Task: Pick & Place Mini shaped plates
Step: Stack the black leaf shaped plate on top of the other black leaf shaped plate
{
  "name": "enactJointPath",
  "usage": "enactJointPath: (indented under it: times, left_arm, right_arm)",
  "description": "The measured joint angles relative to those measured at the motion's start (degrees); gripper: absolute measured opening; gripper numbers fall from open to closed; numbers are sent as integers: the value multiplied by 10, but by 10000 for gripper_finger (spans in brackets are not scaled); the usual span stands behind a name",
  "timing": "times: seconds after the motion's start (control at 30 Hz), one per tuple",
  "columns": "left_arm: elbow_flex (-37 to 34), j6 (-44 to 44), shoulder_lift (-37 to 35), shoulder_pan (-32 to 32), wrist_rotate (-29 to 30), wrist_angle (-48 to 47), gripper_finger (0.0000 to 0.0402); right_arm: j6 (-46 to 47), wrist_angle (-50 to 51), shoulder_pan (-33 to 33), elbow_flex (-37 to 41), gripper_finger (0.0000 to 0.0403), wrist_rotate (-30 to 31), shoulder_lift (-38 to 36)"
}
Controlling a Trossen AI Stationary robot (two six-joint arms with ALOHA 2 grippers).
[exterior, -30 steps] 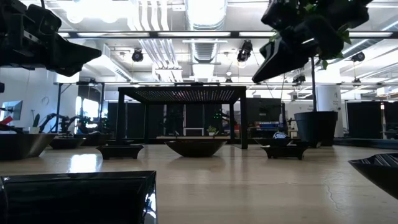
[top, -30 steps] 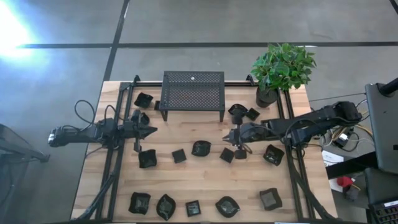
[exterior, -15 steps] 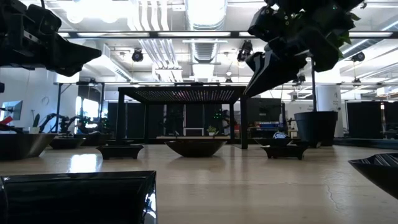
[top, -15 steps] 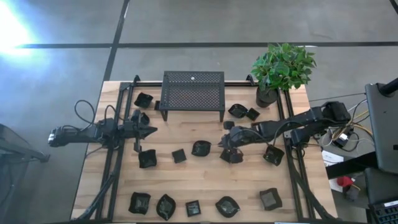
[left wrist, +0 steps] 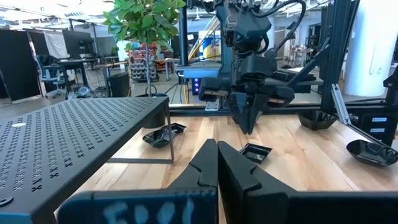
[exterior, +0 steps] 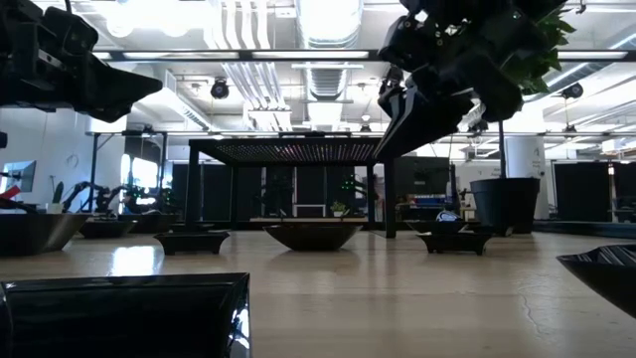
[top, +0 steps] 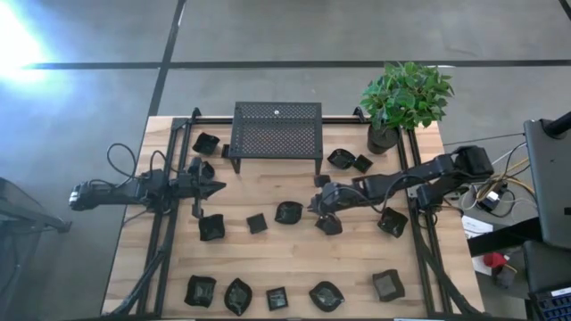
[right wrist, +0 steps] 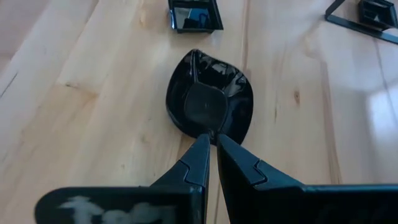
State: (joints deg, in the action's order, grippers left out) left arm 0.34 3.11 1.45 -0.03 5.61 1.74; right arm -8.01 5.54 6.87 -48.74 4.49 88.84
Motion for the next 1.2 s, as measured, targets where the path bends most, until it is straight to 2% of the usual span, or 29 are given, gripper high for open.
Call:
enactJointPath:
  times: [0.7,1.07,1.2]
  left_arm:
    - [0,2,6,0,1,0,0]
    - [0,2,6,0,1,0,0]
    - [0,2,6,0,0,0,0]
  right_arm:
    - [18,50,1,-43,20,-3,23]
    - [-6,46,1,-42,78,-3,23]
    - [-29,16,1,-41,86,-34,41]
